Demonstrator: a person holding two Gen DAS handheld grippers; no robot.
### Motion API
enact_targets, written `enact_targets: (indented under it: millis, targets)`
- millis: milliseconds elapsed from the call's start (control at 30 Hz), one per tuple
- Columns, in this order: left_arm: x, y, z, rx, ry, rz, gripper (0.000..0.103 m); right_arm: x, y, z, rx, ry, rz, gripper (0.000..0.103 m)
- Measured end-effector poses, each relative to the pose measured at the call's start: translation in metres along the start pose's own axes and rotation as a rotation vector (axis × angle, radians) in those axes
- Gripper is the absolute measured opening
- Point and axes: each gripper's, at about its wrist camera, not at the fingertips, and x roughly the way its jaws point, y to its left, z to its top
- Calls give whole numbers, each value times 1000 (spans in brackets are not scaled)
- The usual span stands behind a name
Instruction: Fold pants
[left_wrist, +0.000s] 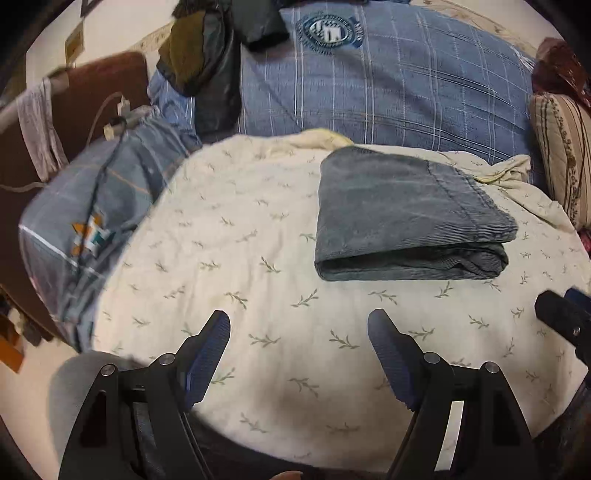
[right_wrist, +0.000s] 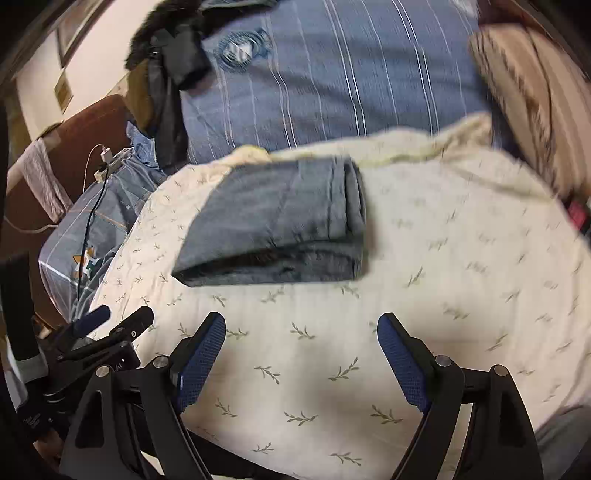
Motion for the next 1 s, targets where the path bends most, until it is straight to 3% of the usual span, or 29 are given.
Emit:
enact_targets:
  millis: [133, 367, 1000]
  targets:
    - [-23, -5, 0, -3, -11, -15, 78, -16, 2, 6, 10, -38, 22, 85]
    - [-38, -1, 1, -4, -24, -12, 78, -16, 4, 6, 36, -29, 54, 85]
    - [-33, 3, 4, 1, -20, -8, 78, -13, 7, 1, 25, -15, 34, 85]
